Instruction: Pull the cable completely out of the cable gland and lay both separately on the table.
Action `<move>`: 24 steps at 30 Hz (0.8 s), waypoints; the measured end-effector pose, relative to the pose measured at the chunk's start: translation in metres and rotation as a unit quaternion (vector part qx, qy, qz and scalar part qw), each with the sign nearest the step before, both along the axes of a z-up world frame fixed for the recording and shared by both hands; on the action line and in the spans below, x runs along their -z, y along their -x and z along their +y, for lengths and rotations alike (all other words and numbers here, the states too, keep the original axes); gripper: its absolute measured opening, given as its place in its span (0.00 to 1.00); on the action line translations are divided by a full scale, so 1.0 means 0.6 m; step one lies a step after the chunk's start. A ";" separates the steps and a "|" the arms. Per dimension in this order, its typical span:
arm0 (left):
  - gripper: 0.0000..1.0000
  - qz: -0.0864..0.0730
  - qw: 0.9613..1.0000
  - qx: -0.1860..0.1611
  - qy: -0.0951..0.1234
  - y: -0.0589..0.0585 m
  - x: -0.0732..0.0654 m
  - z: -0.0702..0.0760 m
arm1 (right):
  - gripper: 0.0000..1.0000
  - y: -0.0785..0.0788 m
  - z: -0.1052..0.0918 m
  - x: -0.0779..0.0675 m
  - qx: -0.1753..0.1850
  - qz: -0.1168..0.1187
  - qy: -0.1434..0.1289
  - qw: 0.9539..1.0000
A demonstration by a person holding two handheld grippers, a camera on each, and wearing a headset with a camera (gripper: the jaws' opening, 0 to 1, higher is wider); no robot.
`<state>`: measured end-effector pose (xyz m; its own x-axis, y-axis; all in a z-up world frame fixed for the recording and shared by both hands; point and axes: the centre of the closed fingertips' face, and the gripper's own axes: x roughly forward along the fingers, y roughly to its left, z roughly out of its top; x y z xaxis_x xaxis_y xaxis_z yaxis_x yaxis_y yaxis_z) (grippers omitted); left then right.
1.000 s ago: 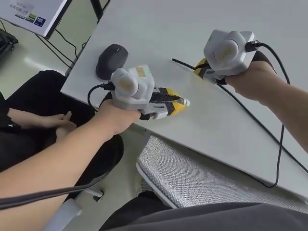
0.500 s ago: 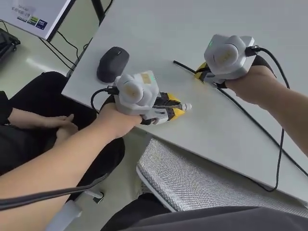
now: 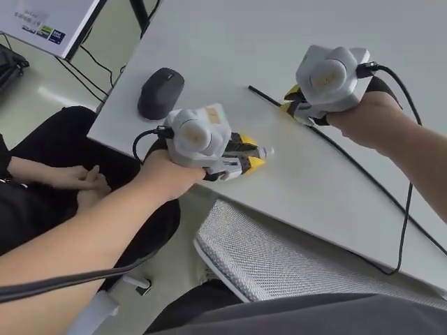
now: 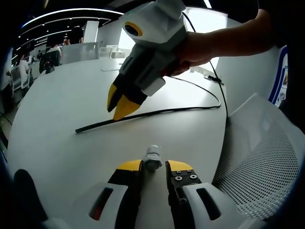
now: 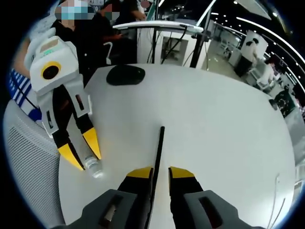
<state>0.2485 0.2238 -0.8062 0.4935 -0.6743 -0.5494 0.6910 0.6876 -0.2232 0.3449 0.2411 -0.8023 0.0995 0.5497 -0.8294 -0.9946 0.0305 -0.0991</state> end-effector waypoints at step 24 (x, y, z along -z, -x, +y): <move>0.39 -0.012 0.999 -0.053 -0.005 0.012 -0.040 -0.016 | 0.27 0.014 -0.156 -0.163 0.123 0.007 -0.139 0.982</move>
<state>0.2414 0.2142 -0.7824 0.5746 -0.6128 -0.5424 0.6201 0.7586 -0.2001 0.3364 0.1475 -0.7044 0.2476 0.7164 -0.6523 -0.9548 0.2948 -0.0386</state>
